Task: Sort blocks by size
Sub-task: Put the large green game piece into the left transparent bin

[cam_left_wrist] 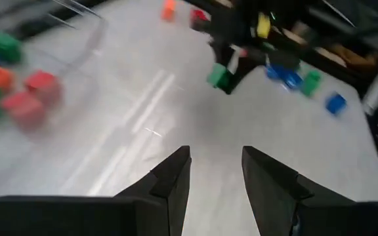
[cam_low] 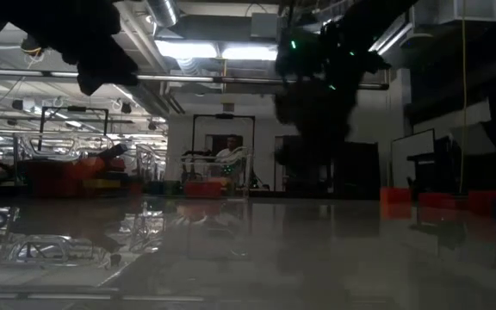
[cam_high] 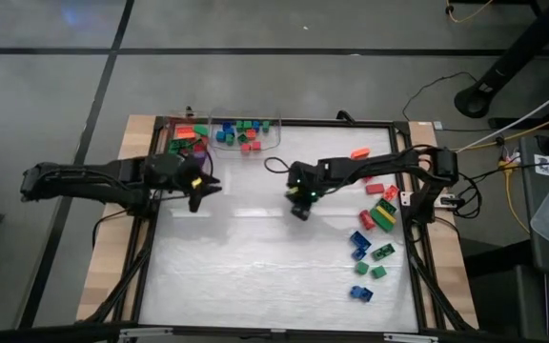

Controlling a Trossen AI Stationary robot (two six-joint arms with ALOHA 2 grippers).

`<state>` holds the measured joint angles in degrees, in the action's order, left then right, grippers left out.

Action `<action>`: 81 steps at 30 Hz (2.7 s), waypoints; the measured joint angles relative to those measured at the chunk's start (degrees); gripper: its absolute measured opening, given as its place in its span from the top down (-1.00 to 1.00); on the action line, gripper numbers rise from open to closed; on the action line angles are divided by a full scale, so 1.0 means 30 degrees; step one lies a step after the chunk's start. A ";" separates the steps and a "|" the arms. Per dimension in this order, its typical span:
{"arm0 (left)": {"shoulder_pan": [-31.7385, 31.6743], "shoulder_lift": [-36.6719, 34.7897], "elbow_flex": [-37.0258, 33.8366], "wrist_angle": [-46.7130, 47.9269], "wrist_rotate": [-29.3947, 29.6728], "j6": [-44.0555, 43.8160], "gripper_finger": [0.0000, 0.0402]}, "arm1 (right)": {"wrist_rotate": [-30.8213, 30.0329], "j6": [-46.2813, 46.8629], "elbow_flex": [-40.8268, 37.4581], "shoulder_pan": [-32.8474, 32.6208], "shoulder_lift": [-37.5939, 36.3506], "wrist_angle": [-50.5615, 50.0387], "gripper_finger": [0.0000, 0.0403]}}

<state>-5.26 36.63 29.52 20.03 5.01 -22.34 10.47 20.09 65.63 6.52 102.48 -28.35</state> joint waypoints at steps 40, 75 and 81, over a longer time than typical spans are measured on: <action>0.4225 1.0298 0.0022 -1.3500 0.0846 0.0594 0.37 | 0.0892 0.0009 0.1368 -0.2564 0.0000 0.9506 0.50; 0.4262 1.1240 0.0015 -1.6621 0.2020 0.2374 0.61 | 0.1276 -0.0658 0.1345 -0.2557 -0.0022 1.1541 0.48; 0.4254 1.1240 0.0015 -1.6539 0.1957 0.2189 0.62 | 0.0376 -0.0523 0.1346 -0.2570 -0.0022 1.1503 0.48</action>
<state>7.51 70.35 29.56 -29.59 10.88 -15.78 11.60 18.52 69.67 -1.19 102.41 6.15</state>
